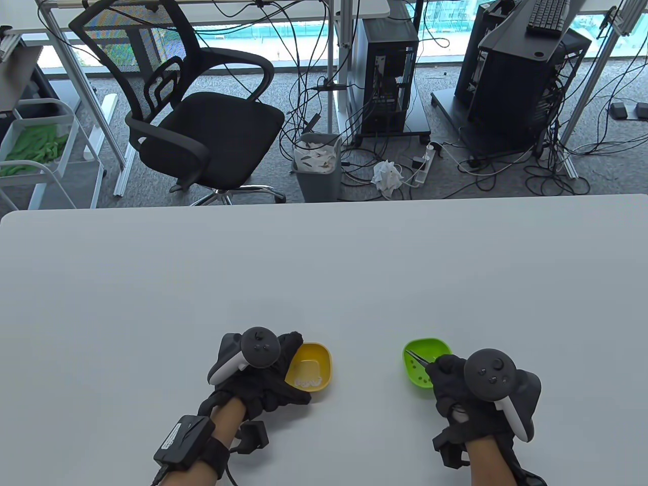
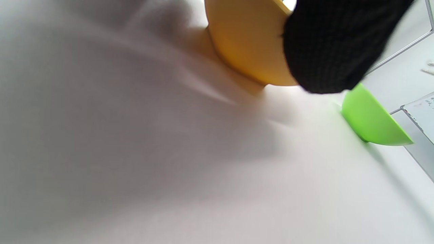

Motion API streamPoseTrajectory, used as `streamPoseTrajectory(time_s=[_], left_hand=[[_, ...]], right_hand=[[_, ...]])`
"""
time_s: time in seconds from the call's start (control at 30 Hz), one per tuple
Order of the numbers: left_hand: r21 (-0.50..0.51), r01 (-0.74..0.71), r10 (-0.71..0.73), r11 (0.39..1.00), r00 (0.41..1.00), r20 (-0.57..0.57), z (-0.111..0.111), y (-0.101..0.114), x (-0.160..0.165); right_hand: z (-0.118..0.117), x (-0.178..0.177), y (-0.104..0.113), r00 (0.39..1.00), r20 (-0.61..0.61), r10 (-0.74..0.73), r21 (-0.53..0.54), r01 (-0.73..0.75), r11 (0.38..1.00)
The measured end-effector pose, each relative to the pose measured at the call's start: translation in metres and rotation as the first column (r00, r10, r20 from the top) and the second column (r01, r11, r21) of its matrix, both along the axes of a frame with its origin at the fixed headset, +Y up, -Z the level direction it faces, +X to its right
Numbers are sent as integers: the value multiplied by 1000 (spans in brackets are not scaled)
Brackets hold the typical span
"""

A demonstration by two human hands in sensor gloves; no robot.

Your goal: Pick mung beans with tweezers into small dish

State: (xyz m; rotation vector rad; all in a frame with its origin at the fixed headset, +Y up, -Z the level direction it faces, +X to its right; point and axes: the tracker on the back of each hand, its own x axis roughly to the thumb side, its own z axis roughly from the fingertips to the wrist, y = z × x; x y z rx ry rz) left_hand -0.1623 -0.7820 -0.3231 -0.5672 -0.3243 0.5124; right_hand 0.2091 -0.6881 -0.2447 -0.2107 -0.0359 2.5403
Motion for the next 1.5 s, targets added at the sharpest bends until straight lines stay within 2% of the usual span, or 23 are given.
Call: streamPoseTrajectory(time_s=[0.17,0.37,0.7,1.03,1.17,1.23,1.3,1.4,1.5], left_hand=[[41,-10,10,999,1000,-15,6,3,-3],[131,43,-39,990,999,-35,20,26,-3],[279,127,-98,952,988,-116,67,67,7],[371,198,-144,907,975,-168,97,73,6],[366,218,-170,905,973,-158,99,68,8],[360,217,-172,907,973,-152,100,66,8],[356,217,-173,909,973,-151,100,65,8],[356,209,-165,911,975,-151,100,65,8],[357,215,-172,909,974,-148,101,65,9]], right_hand=[[0,1,0,1000,8,-4,2,4,1000],[0,1,0,1000,1,-12,6,12,1000],[-1,0,-1,1000,-10,-29,-1,29,1000],[1,1,-1,999,26,-27,15,26,1000],[2,5,1,997,77,5,20,-6,1000],[3,10,4,987,145,67,40,-74,996],[4,21,5,954,270,132,52,-151,987],[0,36,-5,905,403,138,19,-159,987],[-8,46,-23,861,471,191,-56,-187,981]])
